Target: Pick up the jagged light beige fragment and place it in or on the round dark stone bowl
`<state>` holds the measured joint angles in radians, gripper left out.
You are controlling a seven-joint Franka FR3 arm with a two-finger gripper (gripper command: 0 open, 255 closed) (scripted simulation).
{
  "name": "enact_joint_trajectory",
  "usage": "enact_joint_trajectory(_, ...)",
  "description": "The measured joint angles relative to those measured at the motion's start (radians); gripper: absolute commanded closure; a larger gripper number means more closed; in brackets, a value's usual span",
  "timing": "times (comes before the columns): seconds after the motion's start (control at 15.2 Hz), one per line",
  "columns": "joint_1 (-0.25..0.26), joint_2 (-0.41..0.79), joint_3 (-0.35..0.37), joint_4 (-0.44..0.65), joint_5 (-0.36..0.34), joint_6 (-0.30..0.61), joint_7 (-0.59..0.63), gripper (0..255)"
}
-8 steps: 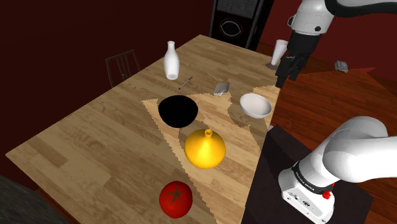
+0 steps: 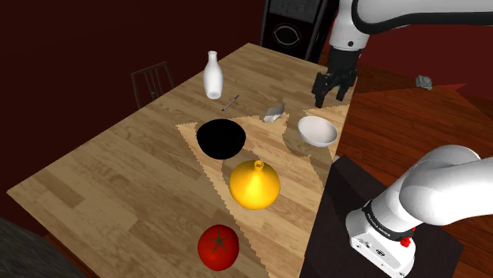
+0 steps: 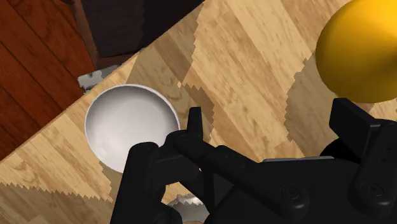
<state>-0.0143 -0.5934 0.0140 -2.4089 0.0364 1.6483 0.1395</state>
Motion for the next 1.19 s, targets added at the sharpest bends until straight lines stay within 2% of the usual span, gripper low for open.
enact_joint_trajectory(0.46, -0.043, 0.291, 0.024, 0.109, -0.007, 0.160, 0.157, 0)
enact_joint_trajectory(0.86, -0.073, 0.535, 0.021, 0.253, -0.027, 0.238, 0.287, 0)
enact_joint_trajectory(1.19, -0.090, 0.724, 0.002, 0.394, -0.041, 0.267, 0.386, 0)
